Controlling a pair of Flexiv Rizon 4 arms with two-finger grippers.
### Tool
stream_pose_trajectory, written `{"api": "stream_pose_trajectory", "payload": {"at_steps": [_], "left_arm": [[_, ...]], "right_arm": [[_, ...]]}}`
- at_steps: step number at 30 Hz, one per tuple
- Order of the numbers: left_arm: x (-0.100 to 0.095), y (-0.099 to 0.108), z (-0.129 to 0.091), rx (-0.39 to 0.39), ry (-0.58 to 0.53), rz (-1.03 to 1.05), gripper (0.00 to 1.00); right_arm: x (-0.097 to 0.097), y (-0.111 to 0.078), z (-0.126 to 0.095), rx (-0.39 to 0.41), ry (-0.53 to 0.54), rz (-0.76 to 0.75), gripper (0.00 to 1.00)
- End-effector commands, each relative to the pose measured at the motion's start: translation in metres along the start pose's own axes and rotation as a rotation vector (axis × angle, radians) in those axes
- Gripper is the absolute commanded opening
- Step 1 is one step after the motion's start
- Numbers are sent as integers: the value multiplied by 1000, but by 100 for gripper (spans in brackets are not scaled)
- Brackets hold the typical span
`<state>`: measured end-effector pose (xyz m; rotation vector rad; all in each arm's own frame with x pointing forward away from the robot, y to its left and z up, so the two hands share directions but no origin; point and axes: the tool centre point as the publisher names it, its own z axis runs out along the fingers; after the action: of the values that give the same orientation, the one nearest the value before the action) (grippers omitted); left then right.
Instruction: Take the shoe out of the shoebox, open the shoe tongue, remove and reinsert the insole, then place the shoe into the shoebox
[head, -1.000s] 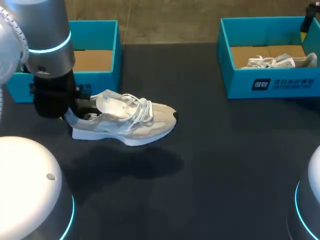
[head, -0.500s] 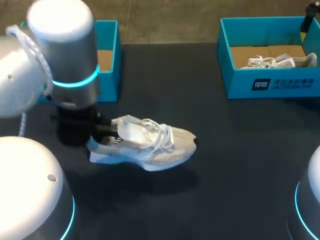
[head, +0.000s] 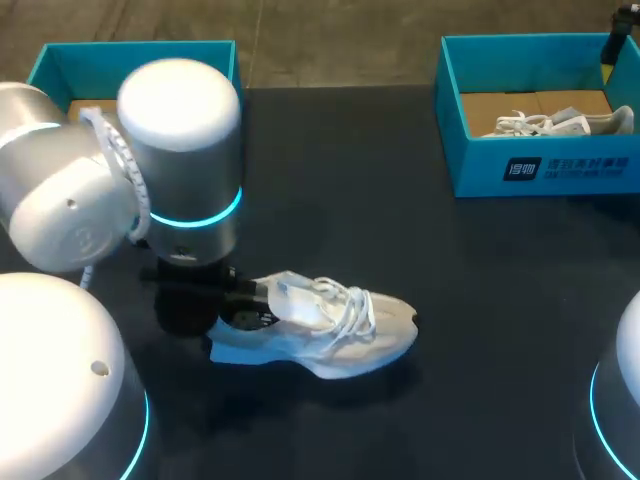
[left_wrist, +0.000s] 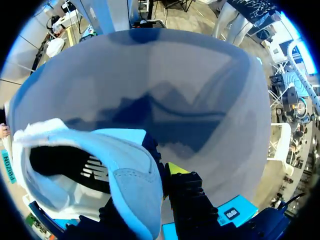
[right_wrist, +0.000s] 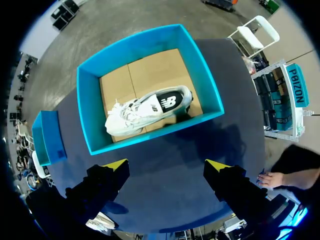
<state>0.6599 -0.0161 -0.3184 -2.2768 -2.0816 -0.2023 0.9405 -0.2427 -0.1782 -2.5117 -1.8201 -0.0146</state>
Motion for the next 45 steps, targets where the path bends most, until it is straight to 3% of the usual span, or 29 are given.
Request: {"api": "stream_pose_trajectory", "payload": {"at_steps": [1,23,45], "left_arm": [[-24,4,18,5,12,2,0],[-63,3,51,18,14,-6,0],[-69,5,65,28,18,-51,0]], "right_arm": [[0,0,0,0,-1,1,100],[0,0,0,0,-1,1,100],[0,0,0,0,-1,1,100]]}}
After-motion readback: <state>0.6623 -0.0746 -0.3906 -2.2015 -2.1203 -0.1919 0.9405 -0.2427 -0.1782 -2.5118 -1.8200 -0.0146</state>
